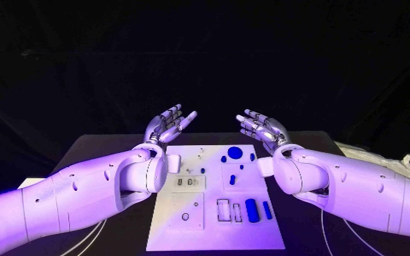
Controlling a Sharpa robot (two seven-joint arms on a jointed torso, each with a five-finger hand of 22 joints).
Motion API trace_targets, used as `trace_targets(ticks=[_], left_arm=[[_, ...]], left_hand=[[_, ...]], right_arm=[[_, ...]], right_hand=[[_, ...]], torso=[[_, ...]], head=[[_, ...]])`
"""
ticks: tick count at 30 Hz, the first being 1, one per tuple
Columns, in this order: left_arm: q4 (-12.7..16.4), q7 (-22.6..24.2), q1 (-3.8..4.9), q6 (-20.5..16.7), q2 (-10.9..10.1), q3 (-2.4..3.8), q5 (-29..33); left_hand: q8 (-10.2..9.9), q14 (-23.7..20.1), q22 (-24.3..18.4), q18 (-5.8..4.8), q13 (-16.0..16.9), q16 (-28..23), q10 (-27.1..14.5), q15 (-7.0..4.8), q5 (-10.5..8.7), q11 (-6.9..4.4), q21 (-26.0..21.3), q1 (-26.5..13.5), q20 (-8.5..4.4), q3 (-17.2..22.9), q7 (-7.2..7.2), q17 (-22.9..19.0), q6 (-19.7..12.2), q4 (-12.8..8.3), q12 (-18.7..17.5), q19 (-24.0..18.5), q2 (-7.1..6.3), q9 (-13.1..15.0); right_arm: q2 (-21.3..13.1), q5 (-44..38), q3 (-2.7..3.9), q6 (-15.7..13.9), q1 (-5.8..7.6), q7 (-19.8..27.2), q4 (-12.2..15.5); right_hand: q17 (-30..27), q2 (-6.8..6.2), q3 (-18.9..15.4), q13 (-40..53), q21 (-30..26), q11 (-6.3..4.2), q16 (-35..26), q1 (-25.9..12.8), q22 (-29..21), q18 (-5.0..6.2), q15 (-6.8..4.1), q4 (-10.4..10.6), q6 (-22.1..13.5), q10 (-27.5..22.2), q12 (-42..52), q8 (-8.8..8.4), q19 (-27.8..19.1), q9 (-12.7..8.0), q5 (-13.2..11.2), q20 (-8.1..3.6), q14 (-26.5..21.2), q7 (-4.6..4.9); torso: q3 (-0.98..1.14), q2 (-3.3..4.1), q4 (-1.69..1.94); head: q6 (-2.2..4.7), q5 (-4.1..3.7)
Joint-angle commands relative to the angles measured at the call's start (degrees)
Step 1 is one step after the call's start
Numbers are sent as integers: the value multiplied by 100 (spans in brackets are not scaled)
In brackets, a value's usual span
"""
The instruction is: Assemble the parts on the task board
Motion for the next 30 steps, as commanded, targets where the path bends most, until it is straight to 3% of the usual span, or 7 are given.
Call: trace_targets(ticks=[1, 5, 8, 9, 12, 23, 30], left_arm=[[1, 109, 8, 291, 10, 4, 24], [1, 109, 8, 291, 10, 4, 24], [1, 109, 8, 291, 10, 4, 24], [71, 256, -8, 439, -244, 2, 113], [152, 285, -4, 506, -340, 3, 115], [562, 91, 16, 840, -653, 6, -63], [931, -16, 29, 936, -841, 40, -95]], left_hand=[[50, 180, 22, 147, 19, 53, 124, 28, 34, 50, 46, 270, 95, 47, 623, 27, 133, 82, 45, 78, 22, 15], [158, 1073, 114, 174, 85, 249, 839, 67, -13, 138, 207, 371, 112, 243, 686, 138, 689, 61, 165, 591, 299, 76], [335, 2133, 324, 172, 164, 532, 1921, 64, -55, 147, 619, 493, 110, 355, 690, 257, 1544, -1, 353, 1844, 519, 161], [427, 2421, 440, 239, 210, 627, 2592, -18, -65, 71, 874, 545, 105, 376, 673, 283, 1993, -51, 475, 2579, 603, 201], [618, 3034, 529, 379, 223, 802, 3349, -209, -77, -68, 1177, 617, 41, 358, 562, 326, 2954, -185, 619, 3266, 709, 272], [713, 4453, 570, 391, 215, 1060, 4500, -664, -54, -452, 1610, 681, -406, 330, 266, 616, 3886, -413, 638, 4586, 942, 249], [655, 4885, 590, 387, 204, 1154, 4772, -807, -53, -548, 1735, 745, -550, 380, 182, 832, 4049, -459, 540, 4943, 928, 234]], right_arm=[[29, -421, -21, 1062, 41, -402, -64], [53, -514, -54, 1357, 88, -518, -133], [60, -540, -63, 1439, 101, -550, -152], [-4, -1590, -59, 744, 170, -334, -394], [-45, -1923, -55, 614, 210, -324, -403], [-276, -3637, -6, 621, 398, -756, -407], [-302, -5544, 24, 1095, 574, -1564, -498]], right_hand=[[45, 77, 20, 46, 95, 66, 89, 553, 56, 178, 59, -290, 479, 624, 79, 79, 458, 43, -19, 36, 616, 691], [140, 147, 121, 124, 386, 22, 291, 952, 200, 479, -6, -590, 1463, 1968, 238, 195, 1794, 118, -73, 33, 2162, 618], [149, 187, 230, 135, 548, -113, 374, 1115, 234, 633, -145, -749, 2287, 2655, 324, 276, 2293, 161, -69, 27, 2784, 519], [138, 177, 307, 115, 607, -176, 377, 1136, 231, 660, -202, -822, 2688, 2864, 318, 284, 2477, 165, -67, 8, 2998, 475], [139, 174, 503, 112, 684, -276, 380, 1133, 219, 674, -299, -937, 3163, 3189, 290, 286, 2741, 171, -65, -72, 3339, 412], [230, -15, 1086, 133, 1064, -494, 490, 931, 281, 667, -662, -1181, 3706, 3950, 198, 233, 3678, 187, -1, -479, 4441, 248], [397, -154, 1097, 138, 1604, -626, 699, 915, 517, 654, -926, -1229, 3862, 4231, 162, 216, 4407, 185, -88, -813, 5209, 158]], torso=[[0, 1, -2], [0, 1, -2], [0, 1, -2], [-12, 79, -29], [-1, 130, -15], [39, 359, 92], [28, 541, 160]], head=[[1, 0], [1, 0], [1, 0], [-18, -53], [-18, -71], [-5, -136], [38, -222]])
